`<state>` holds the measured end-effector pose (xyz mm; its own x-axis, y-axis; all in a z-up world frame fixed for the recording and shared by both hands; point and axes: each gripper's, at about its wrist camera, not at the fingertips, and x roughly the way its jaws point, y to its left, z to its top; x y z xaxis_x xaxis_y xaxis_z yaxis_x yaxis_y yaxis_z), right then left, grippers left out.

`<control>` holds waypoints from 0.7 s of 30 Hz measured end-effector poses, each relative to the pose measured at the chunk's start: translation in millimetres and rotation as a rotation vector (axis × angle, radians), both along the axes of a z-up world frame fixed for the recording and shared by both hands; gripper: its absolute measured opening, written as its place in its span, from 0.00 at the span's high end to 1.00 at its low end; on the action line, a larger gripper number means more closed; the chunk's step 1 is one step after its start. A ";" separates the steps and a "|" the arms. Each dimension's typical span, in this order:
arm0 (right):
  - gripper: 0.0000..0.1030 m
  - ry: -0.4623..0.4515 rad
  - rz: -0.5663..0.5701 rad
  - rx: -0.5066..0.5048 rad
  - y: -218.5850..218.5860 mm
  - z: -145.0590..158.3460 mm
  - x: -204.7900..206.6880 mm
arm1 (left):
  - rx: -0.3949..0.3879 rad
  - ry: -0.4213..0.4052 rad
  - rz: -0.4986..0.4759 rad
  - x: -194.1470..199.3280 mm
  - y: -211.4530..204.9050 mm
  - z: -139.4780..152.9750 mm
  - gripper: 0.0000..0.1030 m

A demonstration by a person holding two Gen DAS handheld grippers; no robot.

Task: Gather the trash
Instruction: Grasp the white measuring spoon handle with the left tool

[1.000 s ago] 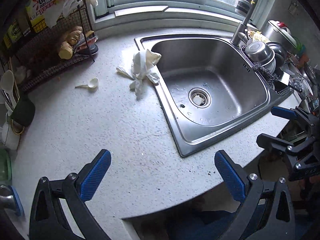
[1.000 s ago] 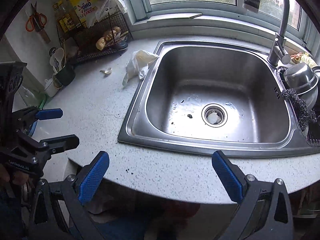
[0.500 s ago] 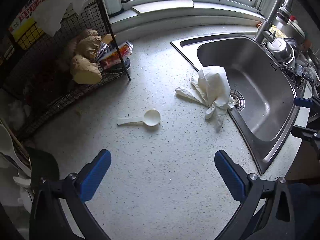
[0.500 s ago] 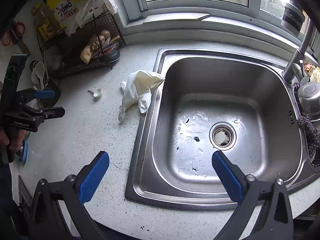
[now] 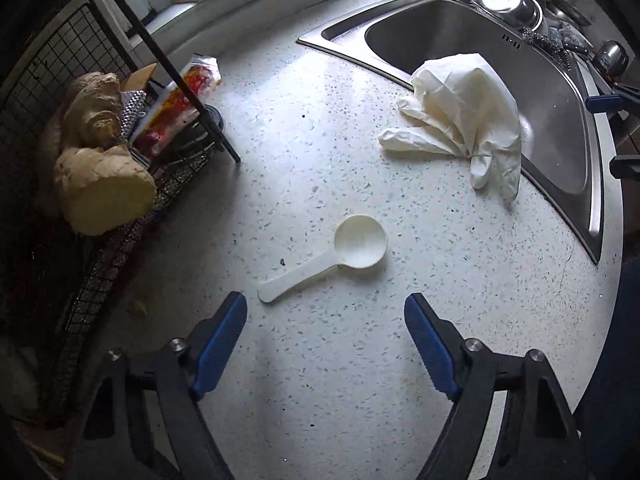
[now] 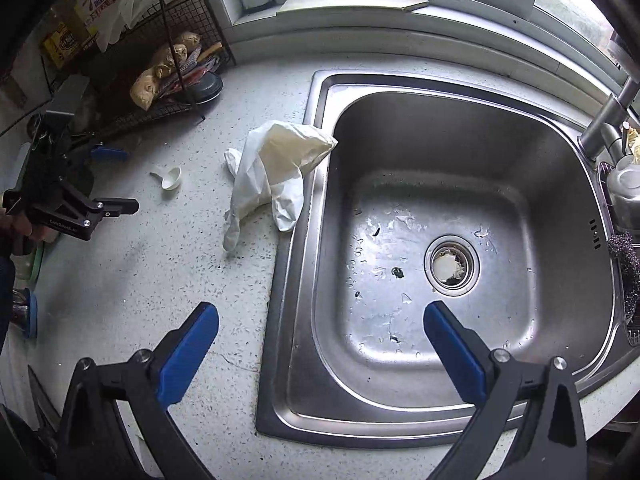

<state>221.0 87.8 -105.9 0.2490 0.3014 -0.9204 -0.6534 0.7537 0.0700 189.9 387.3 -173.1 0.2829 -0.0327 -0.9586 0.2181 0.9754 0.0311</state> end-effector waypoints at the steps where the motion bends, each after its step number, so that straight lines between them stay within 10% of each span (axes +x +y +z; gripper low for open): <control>1: 0.00 0.003 -0.009 -0.005 -1.2 -1.0 0.6 | 0.004 0.003 -0.017 2.1 0.2 -3.8 0.24; 21: 0.00 0.044 -0.088 -0.016 0.3 -9.5 -2.8 | -0.058 -0.004 -0.199 18.2 -11.9 -6.7 0.56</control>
